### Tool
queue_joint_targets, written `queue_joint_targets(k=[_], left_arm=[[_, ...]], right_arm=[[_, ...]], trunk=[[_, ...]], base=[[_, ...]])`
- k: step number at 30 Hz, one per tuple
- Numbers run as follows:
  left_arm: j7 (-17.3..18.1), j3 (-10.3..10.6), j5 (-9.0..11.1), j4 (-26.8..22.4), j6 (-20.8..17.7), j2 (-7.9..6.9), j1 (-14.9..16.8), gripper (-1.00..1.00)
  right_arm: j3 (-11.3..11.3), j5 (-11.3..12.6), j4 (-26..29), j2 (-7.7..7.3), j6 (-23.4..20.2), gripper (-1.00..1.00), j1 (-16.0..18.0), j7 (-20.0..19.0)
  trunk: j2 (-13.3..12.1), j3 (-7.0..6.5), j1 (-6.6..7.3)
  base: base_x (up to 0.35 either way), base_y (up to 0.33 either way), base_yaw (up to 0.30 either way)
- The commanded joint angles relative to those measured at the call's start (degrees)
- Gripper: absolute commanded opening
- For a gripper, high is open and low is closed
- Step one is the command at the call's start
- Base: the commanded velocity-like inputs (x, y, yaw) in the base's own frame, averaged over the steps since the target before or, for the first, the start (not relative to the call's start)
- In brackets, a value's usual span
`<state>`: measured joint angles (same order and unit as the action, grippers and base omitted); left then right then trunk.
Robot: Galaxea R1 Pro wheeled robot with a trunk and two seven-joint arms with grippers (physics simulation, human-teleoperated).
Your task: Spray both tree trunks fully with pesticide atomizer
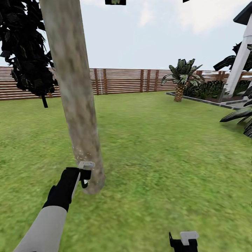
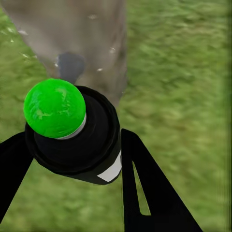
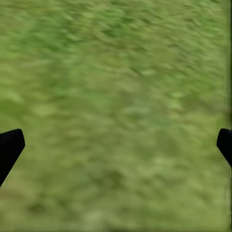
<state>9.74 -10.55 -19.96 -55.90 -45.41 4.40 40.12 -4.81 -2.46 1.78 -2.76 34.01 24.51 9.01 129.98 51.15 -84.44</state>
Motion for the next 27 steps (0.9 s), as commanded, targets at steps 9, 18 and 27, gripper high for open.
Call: queue_joint_targets(k=[9,18,27], left_arm=[[0.47,-0.34,-0.39,0.44,-0.2,-3.82,0.04,-1.0],[0.47,0.09,0.0,0.51,-0.11,-3.83,0.04,-1.0],[0.45,-0.16,-0.08,0.51,-0.11,-3.82,0.04,-1.0]], right_arm=[[-0.54,-0.27,-0.03,0.03,0.0,1.0,0.03,0.57],[-0.55,-0.27,-0.05,0.02,0.0,1.0,0.03,0.49],[-0.55,-0.27,-0.08,-0.04,0.0,1.0,0.01,0.51]], trunk=[[0.03,0.06,0.01],[0.03,0.06,0.01],[0.03,0.06,0.01]], base=[[0.0,-0.275,0.213],[0.045,-0.274,0.109],[0.174,-0.247,0.001]])
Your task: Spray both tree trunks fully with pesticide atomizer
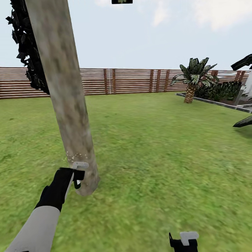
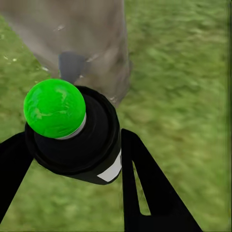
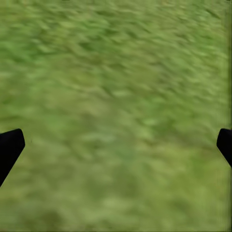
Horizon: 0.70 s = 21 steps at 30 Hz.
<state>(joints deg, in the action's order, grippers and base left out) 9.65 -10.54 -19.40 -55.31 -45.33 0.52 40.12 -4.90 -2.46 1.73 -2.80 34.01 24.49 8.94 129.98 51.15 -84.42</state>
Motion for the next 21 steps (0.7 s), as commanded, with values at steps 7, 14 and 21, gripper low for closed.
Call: queue_joint_targets(k=[7,14,21], left_arm=[[0.54,-0.26,-0.79,0.67,-0.14,-0.19,0.04,-1.0],[0.49,-0.34,-0.82,0.97,0.08,-0.55,-0.14,-1.0],[0.57,-4.65,-0.92,2.88,0.8,-2.08,-2.34,-1.0]], right_arm=[[-0.46,-0.27,-0.01,0.05,0.01,1.0,0.05,0.55],[-0.46,-0.27,0.02,0.07,0.01,1.0,0.04,0.55],[-0.46,-0.27,0.02,0.07,0.01,1.0,0.05,0.55]], trunk=[[0.02,0.06,-0.01],[0.02,0.06,-0.01],[0.02,0.06,-0.01]], base=[[0.104,-0.252,0.0],[0.002,-0.273,0.154],[0.0,-0.274,0.161]])
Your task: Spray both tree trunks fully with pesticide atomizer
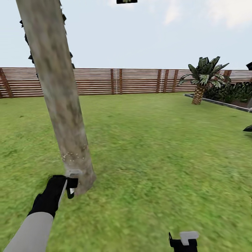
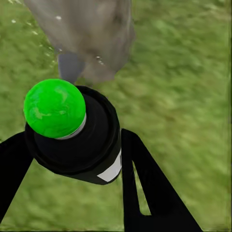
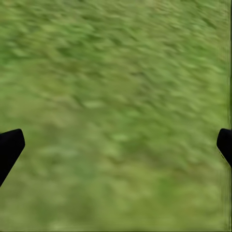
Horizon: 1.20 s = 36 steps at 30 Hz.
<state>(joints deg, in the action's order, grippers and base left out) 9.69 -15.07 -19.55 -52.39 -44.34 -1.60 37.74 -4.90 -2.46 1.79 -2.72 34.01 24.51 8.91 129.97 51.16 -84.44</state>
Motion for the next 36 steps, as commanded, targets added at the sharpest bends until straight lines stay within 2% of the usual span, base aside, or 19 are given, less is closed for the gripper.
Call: queue_joint_targets(k=[1,3,5,6,9,12,15,18,21,23,24,25,28,30,34,36], left_arm=[[0.53,-0.09,-0.68,0.96,-0.17,0.15,-0.06,-1.0],[0.51,-0.18,-0.55,3.09,-0.09,0.51,-0.16,-1.0],[0.51,-0.79,-0.79,4.12,1.68,-0.56,-0.27,-1.0],[0.46,-1.0,-0.87,4.13,2.6,-1.24,-0.28,-1.0],[-0.23,-1.69,-0.87,4.55,4.46,-4.5,-0.42,-1.0],[-0.42,-1.46,-0.82,4.69,4.8,-3.91,-0.46,-1.0],[-0.46,-1.37,-0.93,5.13,4.87,-0.34,-0.47,-1.0],[-0.54,-1.37,-1.02,5.25,4.93,0.61,-0.47,-1.0],[-1.38,-1.61,-1.08,5.28,5.27,0.21,-0.49,-1.0],[-2.1,-1.78,-1.09,5.28,6.54,-0.78,-0.87,-1.0],[-3.57,-1.79,-1.05,5.28,7.43,-2.2,-1.33,-1.0],[-4.52,-1.8,-0.99,5.33,7.67,-2.62,-1.49,-1.0],[-5.79,-1.8,-0.81,5.43,7.9,-2.86,-1.78,-1.0],[-6.11,-1.8,-0.53,7.66,8.6,-2.3,-1.86,-1.0],[-6.29,-2.12,-0.54,12.24,13.2,-2.19,-1.88,-1.0],[-6.31,-3.77,-0.59,13.32,13.83,-2.82,-1.9,-1.0]], right_arm=[[-0.46,-0.27,-0.03,0.0,0.01,1.0,0.02,0.58],[-0.46,-0.27,-0.03,0.0,0.01,1.0,0.02,0.58],[-0.46,-0.27,-0.03,0.0,0.01,1.0,0.05,0.58],[-0.46,-0.27,-0.03,0.0,0.01,1.0,0.04,0.58],[-0.46,-0.27,-0.06,0.0,0.01,1.0,0.03,0.58],[-0.46,-0.27,-0.08,0.0,0.01,1.0,0.01,0.58],[-0.46,-0.27,-0.08,0.0,0.01,1.0,0.03,0.58],[-0.46,-0.27,-0.06,0.0,0.01,1.0,0.04,0.58],[-0.46,-0.27,-0.05,0.0,0.01,1.0,0.02,0.58],[-0.46,-0.27,-0.05,0.0,0.01,1.0,0.01,0.58],[-0.46,-0.27,-0.03,0.0,0.01,1.0,0.01,0.58],[-0.46,-0.27,-0.03,0.0,0.01,1.0,0.01,0.58],[-0.46,-0.27,-0.04,0.0,0.01,1.0,0.02,0.58],[-0.46,-0.27,-0.04,0.0,0.01,1.0,0.01,0.58],[-0.46,-0.27,-0.04,0.0,0.01,1.0,0.03,0.57],[-0.46,-0.27,-0.03,0.0,0.01,1.0,0.02,0.58]], trunk=[[0.03,0.05,0.01],[0.03,0.05,0.01],[0.03,0.05,0.01],[0.03,0.05,0.01],[0.03,0.05,0.01],[0.03,0.05,0.01],[0.03,0.05,0.01],[0.03,0.05,0.01],[0.03,0.05,0.01],[0.03,0.05,0.01],[0.03,0.05,0.01],[0.03,0.05,0.01],[0.03,0.05,0.01],[0.03,0.05,0.01],[0.03,0.05,0.01],[0.03,0.05,0.01]], base=[[0.0,-0.274,0.013],[0.007,-0.274,0.006],[0.081,-0.274,0.0],[0.087,-0.274,0.0],[0.091,-0.274,0.0],[0.121,-0.272,0.0],[0.17,-0.249,0.066],[0.192,-0.236,0.228],[0.201,-0.23,0.267],[0.203,-0.229,0.276],[0.204,-0.228,0.115],[0.211,-0.22,0.059],[0.227,-0.201,0.023],[0.238,-0.188,0.003],[0.267,-0.164,0.001],[0.264,-0.078,0.0]])
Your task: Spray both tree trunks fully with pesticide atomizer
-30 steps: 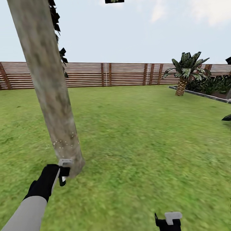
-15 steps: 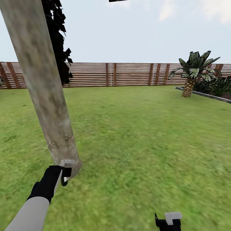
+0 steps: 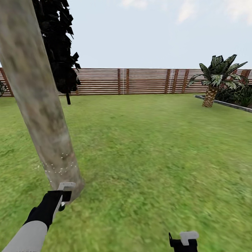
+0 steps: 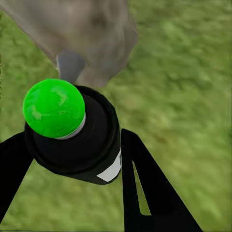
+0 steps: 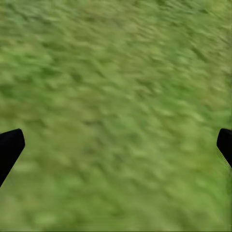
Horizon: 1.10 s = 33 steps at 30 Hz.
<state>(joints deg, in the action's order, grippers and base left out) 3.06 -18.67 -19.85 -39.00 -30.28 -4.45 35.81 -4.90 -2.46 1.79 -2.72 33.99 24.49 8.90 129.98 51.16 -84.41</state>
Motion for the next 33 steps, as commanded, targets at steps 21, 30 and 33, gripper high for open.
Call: queue_joint_targets(k=[21,30,33], left_arm=[[-5.08,-7.72,-0.68,7.36,6.97,1.92,-1.84,-1.0],[-6.82,-7.58,-0.87,7.07,6.92,1.26,-3.8,-1.0],[-10.48,-7.61,-0.56,7.3,6.94,1.47,-3.89,-1.0]], right_arm=[[-0.46,-0.27,-0.11,-0.01,0.03,1.0,0.05,0.59],[-0.46,-0.27,-0.09,-0.01,0.03,1.0,0.04,0.56],[-0.46,-0.27,-0.04,0.0,0.03,1.0,0.05,0.59]], trunk=[[0.02,0.06,-0.01],[0.02,0.06,-0.01],[0.02,0.06,-0.01]], base=[[0.091,-0.055,0.165],[0.075,-0.225,0.0],[-0.111,-0.248,0.017]])
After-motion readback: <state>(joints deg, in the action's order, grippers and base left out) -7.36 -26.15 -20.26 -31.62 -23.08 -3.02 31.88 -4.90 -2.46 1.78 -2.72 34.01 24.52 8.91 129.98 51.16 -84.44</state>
